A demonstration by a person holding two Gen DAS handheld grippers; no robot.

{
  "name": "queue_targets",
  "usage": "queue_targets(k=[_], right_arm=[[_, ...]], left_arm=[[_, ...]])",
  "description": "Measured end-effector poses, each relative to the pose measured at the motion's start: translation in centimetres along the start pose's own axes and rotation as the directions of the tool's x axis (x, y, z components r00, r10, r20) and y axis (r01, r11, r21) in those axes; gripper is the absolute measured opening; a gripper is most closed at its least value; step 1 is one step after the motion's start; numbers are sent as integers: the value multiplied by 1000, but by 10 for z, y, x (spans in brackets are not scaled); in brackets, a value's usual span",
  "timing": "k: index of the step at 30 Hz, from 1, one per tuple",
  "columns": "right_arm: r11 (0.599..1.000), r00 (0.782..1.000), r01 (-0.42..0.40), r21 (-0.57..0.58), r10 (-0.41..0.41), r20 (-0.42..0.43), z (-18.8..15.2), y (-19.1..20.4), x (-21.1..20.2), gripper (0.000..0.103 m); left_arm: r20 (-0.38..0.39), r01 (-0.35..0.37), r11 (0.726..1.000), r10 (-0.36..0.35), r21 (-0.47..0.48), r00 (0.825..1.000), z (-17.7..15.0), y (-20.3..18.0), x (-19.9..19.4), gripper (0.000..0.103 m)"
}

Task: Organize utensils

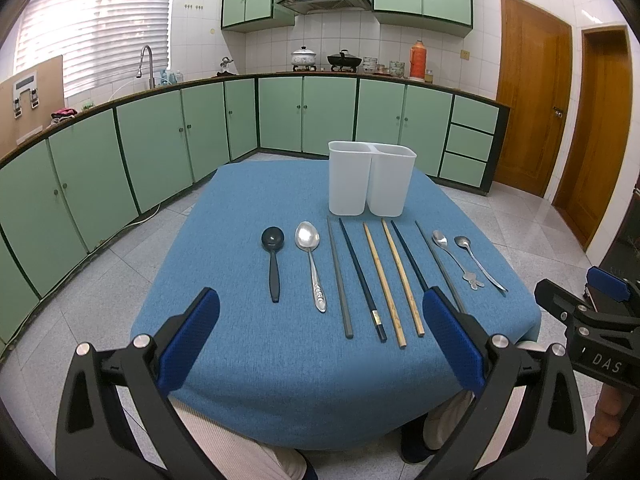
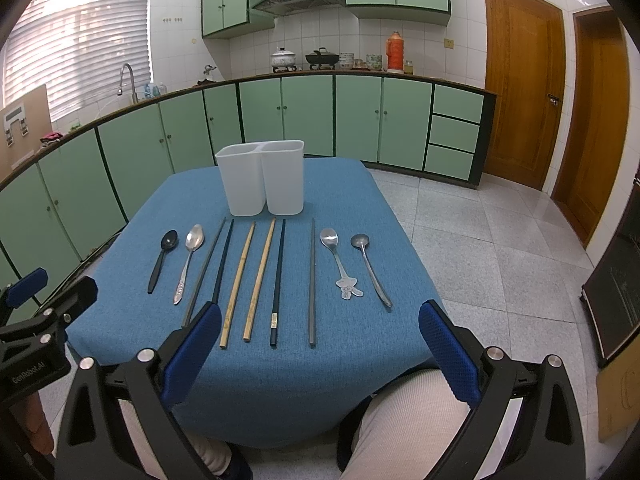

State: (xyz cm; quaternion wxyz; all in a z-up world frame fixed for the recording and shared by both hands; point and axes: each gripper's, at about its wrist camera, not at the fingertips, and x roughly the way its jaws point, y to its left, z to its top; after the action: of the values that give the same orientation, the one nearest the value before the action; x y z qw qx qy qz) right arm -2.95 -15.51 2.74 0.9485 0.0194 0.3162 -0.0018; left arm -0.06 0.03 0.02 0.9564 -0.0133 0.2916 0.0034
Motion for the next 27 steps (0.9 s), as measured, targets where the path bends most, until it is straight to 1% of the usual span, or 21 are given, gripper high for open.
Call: queue_targets(k=[27], right_arm=[[1000, 1000, 0, 1, 0, -1, 0, 0, 0, 97]], left_arm=[[-1, -1, 1000, 1, 0, 1000, 1, 5, -1, 98]])
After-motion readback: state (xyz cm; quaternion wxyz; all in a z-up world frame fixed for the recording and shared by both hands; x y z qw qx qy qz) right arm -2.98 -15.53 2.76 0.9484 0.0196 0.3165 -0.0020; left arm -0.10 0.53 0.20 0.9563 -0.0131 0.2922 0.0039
